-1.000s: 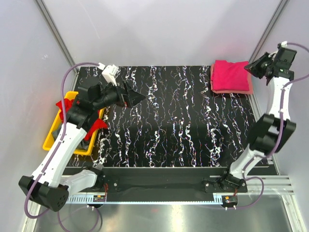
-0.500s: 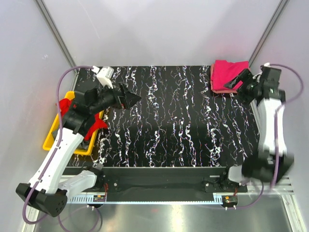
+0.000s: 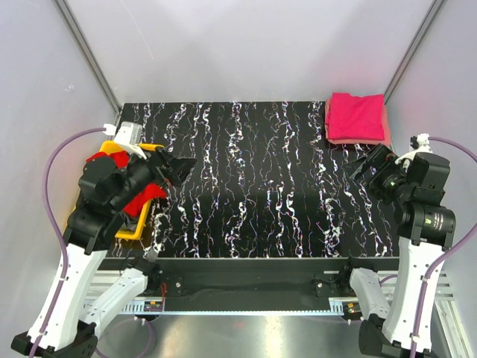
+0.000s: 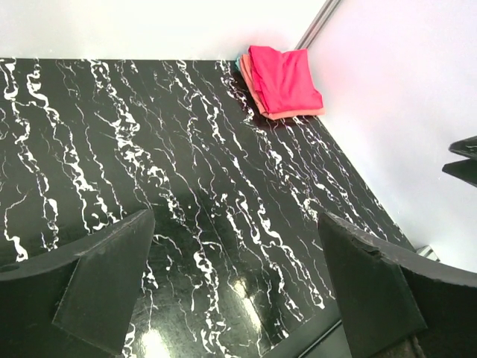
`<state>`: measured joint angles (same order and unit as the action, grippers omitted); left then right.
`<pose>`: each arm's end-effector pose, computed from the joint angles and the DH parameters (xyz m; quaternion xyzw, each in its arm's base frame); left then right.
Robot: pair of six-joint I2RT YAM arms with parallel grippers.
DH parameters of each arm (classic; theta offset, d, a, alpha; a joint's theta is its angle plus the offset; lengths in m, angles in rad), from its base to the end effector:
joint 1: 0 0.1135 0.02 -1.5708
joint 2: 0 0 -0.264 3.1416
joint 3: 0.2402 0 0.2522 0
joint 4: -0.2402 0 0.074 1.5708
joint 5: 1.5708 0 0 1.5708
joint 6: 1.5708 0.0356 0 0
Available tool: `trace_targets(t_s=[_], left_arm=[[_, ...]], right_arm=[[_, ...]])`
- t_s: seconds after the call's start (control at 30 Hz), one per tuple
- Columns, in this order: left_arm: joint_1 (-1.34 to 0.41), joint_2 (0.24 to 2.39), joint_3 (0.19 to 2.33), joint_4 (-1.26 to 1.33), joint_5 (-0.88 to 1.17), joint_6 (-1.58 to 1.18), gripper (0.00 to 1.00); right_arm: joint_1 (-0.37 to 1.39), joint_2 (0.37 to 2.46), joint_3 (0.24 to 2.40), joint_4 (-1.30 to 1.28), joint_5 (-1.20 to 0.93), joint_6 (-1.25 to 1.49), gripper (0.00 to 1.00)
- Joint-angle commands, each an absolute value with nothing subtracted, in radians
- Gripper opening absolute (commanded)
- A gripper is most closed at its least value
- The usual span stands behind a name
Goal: Fold and stack the t-shirts
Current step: Neatly place the folded tshirt to the corner
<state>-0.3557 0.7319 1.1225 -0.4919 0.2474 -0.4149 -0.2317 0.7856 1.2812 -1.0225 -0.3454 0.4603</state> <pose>0.1237 -0.0553 0.4277 0.0609 0.7385 -0.3349 0.5821 0.1130 -0.0143 0.4154 0.2090 0.8324 0.2040 0.4710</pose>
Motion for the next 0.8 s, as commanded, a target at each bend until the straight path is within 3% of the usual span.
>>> trace_targets(t_s=[0.0,0.77], left_arm=[[-0.353,0.71,1.091,-0.5,0.235,-0.393,0.99],[-0.353,0.723,1.12,-0.532,0.256,-0.365,0.99]], right_arm=[[-0.218,0.784,1.304,-1.068,-0.305,0.431,1.0],[-0.218,0.775,1.295,-1.042,-0.373,0.422,1.0]])
